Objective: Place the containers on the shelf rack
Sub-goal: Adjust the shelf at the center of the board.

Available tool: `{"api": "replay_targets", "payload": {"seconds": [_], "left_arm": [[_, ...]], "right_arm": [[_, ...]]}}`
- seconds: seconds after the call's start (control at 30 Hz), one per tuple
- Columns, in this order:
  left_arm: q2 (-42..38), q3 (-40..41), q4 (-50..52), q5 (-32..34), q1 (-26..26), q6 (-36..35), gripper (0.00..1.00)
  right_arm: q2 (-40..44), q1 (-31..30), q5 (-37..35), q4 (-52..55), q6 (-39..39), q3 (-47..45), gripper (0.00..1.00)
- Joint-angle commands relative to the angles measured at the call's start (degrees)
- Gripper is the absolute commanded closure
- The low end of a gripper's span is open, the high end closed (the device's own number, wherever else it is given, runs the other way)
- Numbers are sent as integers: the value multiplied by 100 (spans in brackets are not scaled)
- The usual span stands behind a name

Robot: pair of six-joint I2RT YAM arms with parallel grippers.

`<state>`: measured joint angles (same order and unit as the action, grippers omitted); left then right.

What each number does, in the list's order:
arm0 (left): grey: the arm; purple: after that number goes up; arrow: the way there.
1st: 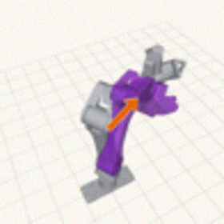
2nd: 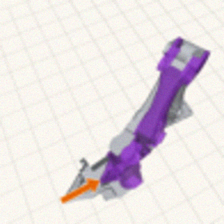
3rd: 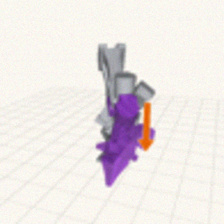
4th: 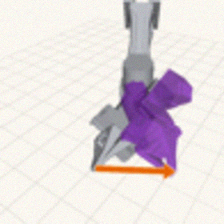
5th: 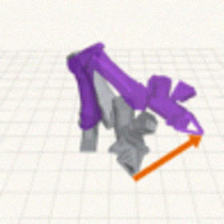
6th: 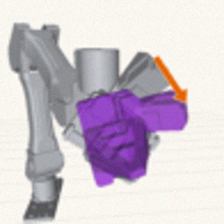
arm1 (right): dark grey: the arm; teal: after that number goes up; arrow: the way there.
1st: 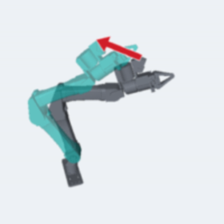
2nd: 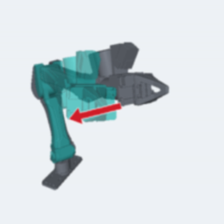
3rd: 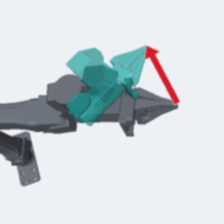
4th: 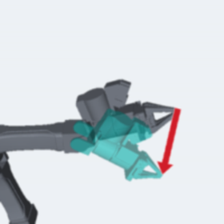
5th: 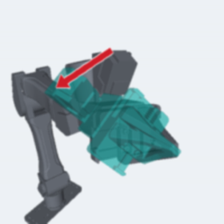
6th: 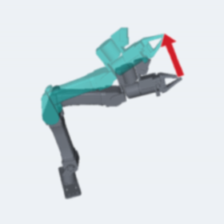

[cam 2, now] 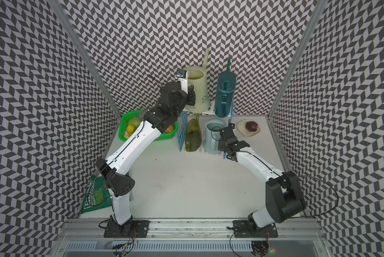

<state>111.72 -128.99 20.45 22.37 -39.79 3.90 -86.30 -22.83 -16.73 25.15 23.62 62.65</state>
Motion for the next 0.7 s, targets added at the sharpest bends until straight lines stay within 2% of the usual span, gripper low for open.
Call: {"api": "replay_targets", "payload": {"seconds": [0.0, 0.3, 0.47, 0.67], "left_arm": [[77, -4, -473, 144, -38, -98, 85], [157, -38, -507, 202, -38, -127, 64], [116, -45, -476, 148, -42, -118, 61], [-45, -18, -393, 116, -74, -151, 52]], "right_arm": [[301, -101, 194, -114, -20, 31, 76], [536, -99, 271, -103, -59, 50, 60], [731, -102, 237, -28, -89, 76, 52], [1108, -100, 205, 13, -47, 10, 46]]}}
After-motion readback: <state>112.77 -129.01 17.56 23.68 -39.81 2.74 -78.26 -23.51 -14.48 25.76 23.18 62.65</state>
